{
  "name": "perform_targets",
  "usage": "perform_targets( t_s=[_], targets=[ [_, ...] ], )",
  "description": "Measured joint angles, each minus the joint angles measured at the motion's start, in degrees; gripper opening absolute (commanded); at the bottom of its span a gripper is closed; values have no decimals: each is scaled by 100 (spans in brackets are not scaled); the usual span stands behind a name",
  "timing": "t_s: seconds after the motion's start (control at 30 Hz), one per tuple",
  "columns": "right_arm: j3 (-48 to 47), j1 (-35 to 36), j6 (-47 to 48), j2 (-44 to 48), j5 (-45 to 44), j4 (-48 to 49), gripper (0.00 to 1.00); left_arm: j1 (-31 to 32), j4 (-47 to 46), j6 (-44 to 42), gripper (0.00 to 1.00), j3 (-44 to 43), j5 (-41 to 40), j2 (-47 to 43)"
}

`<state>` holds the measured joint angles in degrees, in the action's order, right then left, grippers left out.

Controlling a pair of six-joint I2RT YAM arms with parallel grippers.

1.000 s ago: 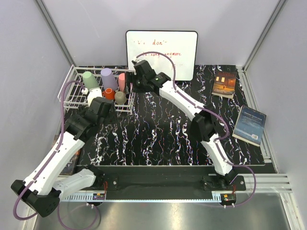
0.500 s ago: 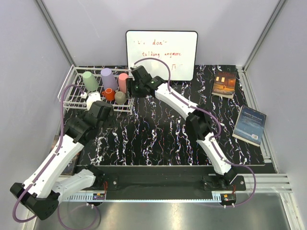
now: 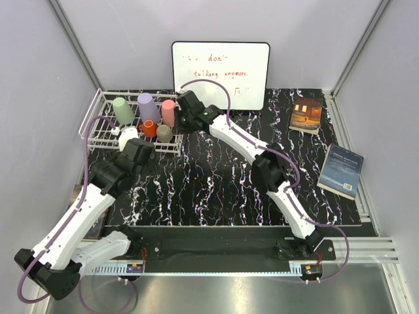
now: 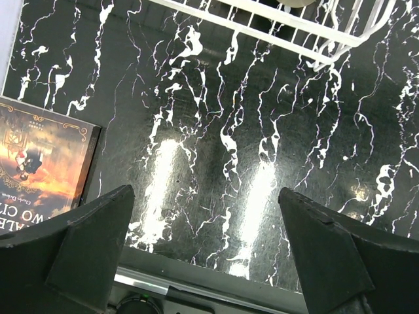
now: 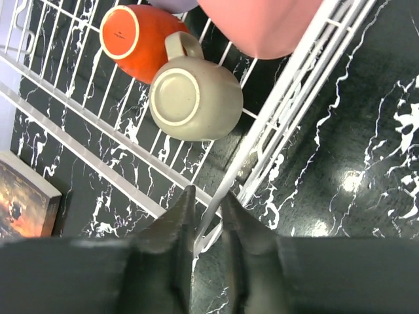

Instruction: Unload the cups from the dish rack

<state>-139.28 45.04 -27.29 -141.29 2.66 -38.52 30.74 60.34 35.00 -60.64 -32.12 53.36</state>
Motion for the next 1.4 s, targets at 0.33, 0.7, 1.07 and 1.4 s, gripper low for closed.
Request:
perform_targets(
  t_s=[0.33,0.7,1.07,1.4],
  targets=[
    [33,15,-546,22,-210,-46,0,0,0,-4,99,26,-4,68],
    [1178,22,-422,772,-691,155,0,0,-59,-59,99,26,-13,164],
    [2872,13,-166,1956,-1152,199,0,0,-216,-66,99,26,-7,363],
    [4395,-35,-144,3095,-1460,271,0,0,-308,-96,99,26,-31,555]
  ],
)
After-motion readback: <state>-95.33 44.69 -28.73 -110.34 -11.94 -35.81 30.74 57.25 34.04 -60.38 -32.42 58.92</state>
